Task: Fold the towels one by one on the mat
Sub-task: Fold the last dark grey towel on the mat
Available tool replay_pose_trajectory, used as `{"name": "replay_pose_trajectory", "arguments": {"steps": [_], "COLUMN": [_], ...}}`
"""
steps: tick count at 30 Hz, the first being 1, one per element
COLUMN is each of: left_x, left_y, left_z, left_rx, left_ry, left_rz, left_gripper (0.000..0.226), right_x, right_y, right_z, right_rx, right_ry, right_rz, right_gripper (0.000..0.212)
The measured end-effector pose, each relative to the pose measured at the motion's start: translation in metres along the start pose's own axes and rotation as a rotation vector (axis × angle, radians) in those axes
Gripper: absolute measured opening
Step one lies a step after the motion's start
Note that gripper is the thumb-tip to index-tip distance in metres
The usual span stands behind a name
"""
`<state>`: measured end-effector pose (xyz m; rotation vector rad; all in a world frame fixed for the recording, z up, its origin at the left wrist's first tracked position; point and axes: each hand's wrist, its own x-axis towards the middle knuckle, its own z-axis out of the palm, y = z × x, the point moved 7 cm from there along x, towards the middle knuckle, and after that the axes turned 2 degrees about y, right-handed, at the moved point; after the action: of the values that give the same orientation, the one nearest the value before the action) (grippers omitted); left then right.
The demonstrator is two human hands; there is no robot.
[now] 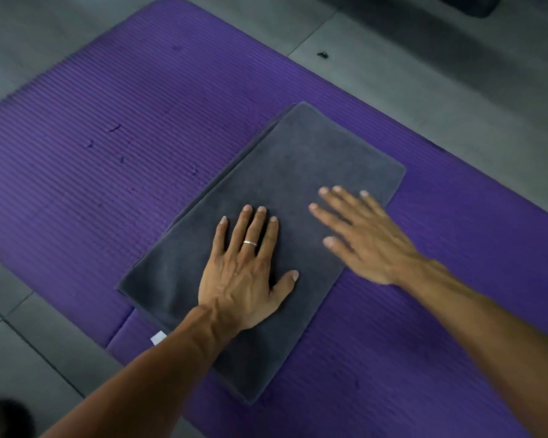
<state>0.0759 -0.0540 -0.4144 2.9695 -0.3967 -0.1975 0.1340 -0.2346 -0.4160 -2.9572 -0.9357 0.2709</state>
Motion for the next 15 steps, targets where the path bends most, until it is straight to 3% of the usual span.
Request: {"name": "replay_pose_trajectory", "arguments": {"steps": [4, 6, 10, 13, 15], "left_x": [-0.001, -0.007, -0.046, -0.077, -0.081], "left_y": [0.001, 0.004, 0.04, 0.059, 0.053], "left_z": [0.001, -0.001, -0.001, 0.007, 0.006], "left_rx": [0.015, -0.017, -0.232, -0.25, -0.272], "left_ry": [-0.015, 0.016, 0.086, 0.086, 0.125], "left_rz": [-0.011, -0.044, 0.034, 0.113, 0.09], "left_gripper": [0.084, 0.08, 0.084, 0.08, 0.056], "right_x": [-0.013, -0.013, -0.024, -0.045, -0.055], "right_y": [0.107, 0.123, 0.076, 0.035, 0.026], "right_z": [-0.005, -0.018, -0.04, -0.025, -0.018], "right_rx": [-0.017, -0.042, 0.035, 0.038, 0.057], "right_ry": [-0.145, -0.138, 0.162, 0.1, 0.05], "right_rz": [0.463, 0.55, 0.439, 0.246, 0.219], "right_gripper": [0.067, 0.063, 0.055, 0.058, 0.062]}}
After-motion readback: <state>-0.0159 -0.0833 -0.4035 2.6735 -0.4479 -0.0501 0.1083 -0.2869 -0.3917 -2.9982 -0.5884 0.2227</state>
